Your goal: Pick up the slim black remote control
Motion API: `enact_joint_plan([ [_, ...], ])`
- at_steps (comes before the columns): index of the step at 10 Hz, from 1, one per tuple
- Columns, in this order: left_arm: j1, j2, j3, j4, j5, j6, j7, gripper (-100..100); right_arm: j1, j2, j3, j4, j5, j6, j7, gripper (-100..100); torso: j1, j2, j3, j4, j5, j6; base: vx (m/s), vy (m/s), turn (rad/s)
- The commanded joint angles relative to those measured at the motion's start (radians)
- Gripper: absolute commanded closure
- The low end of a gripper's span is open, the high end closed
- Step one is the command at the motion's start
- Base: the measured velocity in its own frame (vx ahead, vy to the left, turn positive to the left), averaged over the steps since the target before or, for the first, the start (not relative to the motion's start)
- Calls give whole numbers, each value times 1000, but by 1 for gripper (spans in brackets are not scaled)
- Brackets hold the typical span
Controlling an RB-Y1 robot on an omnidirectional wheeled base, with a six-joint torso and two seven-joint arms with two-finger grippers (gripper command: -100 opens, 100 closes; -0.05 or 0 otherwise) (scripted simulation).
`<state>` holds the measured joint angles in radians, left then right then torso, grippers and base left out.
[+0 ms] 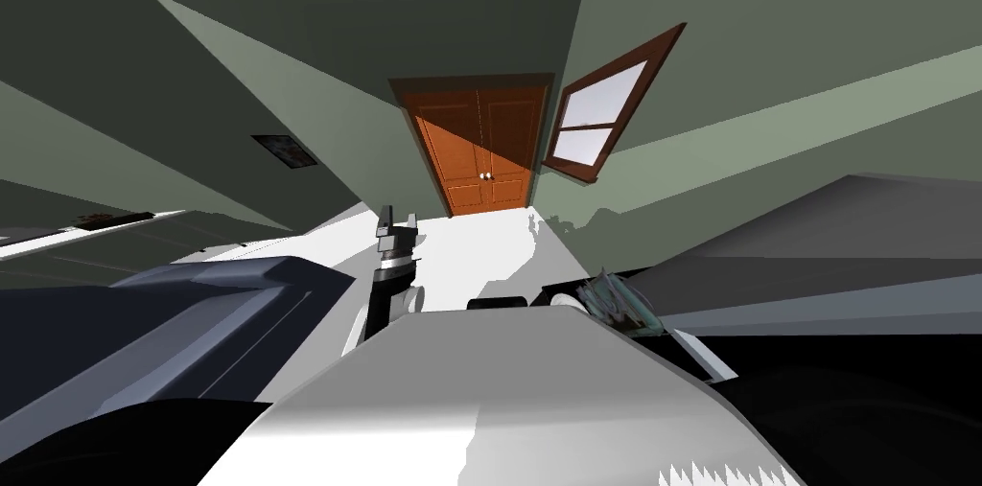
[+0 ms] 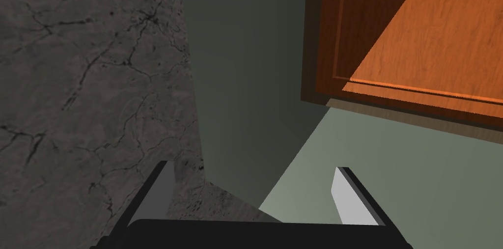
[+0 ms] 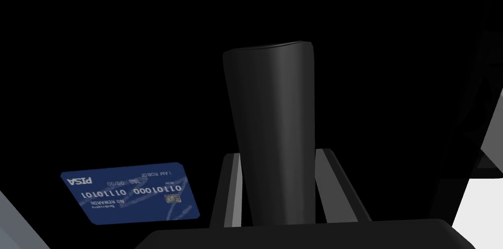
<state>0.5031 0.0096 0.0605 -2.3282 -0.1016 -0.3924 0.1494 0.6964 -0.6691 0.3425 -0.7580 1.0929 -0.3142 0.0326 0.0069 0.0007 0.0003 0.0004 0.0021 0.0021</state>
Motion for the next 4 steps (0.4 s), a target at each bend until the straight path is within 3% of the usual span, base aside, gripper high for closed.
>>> enact_joint_plan([
  [1,0,0,0,0,0,0,0,0,8,1,-33,13,-7,-26,30,100,0,0,0,0,0,0,27,69,-20],
  [2,0,0,0,0,0,0,0,0,26,-24,-44,-10,0,-40,22,100,0,0,0,0,0,0,25,56,-53],
  [3,0,0,0,0,0,0,0,0,15,-15,-32,-3,-2,-28,15,100,-1,1,0,0,0,0,11,24,-19],
  [4,0,0,0,0,0,0,0,0,17,-17,-35,-3,-1,-33,17,0,-2,1,1,0,0,0,2,5,1],
])
